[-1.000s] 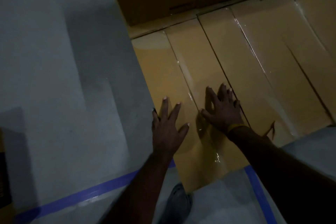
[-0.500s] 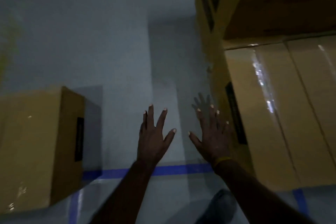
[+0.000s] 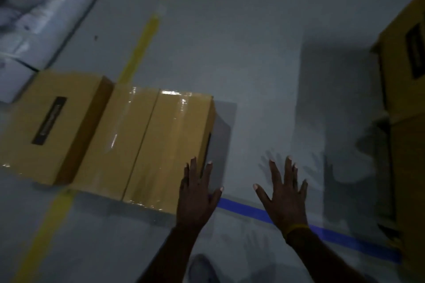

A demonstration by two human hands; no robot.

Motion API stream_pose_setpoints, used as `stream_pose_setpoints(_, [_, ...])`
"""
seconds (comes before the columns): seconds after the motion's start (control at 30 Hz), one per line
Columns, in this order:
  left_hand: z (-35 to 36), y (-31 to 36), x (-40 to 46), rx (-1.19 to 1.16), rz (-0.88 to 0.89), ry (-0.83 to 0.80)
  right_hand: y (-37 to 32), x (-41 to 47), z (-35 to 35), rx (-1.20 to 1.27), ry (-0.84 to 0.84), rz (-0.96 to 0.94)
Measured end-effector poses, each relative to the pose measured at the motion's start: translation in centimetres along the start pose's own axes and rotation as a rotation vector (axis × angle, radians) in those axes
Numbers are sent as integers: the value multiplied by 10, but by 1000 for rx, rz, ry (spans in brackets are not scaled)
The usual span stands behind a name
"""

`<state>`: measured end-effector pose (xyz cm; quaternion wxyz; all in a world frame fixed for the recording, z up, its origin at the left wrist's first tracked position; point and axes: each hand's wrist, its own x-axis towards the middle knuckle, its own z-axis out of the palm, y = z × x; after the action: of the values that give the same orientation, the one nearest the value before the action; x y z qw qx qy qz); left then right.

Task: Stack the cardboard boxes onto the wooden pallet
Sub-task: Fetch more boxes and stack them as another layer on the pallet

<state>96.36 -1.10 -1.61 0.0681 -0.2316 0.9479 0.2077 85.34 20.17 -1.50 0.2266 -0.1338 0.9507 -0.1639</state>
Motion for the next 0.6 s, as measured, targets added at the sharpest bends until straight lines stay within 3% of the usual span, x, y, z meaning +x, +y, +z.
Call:
stream_pose_setpoints(0.27, [-36,-91,4,56,-96,-21,-102,-2,41,41,-17,-53])
stream_pose_setpoints(0.6, [-54,-100,41,80,-138,-93,-138,29,54,32,-112,-116])
